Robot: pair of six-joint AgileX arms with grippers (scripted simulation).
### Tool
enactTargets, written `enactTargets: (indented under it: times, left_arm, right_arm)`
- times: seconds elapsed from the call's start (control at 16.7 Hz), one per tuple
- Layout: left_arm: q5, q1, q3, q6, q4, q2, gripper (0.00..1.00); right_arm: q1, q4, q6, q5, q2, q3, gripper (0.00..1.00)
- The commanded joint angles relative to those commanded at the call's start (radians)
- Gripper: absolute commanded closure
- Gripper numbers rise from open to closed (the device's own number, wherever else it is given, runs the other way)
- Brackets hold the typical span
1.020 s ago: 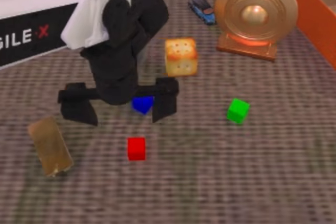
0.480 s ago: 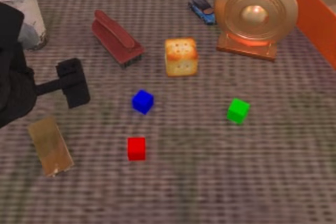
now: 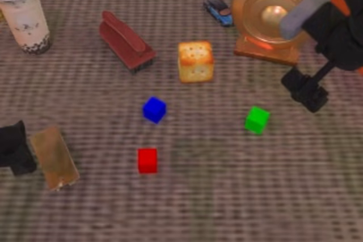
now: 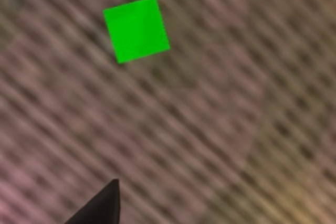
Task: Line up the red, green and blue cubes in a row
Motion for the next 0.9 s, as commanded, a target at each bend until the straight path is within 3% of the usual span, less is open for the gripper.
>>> enactTargets:
  times: [0.48,0.9]
  left_arm:
    - [0.027,0.109,-0.284,0.253,0.296,-0.417,0.00]
    - [0.030,0.115,-0.301,0.279,0.323,-0.448,0.00]
  right_arm:
    - [0.113,-0.271,-0.128,0.001,0.487,0.438,0.00]
    - [0.117,-0.289,-0.138,0.002,0.524,0.474,0.00]
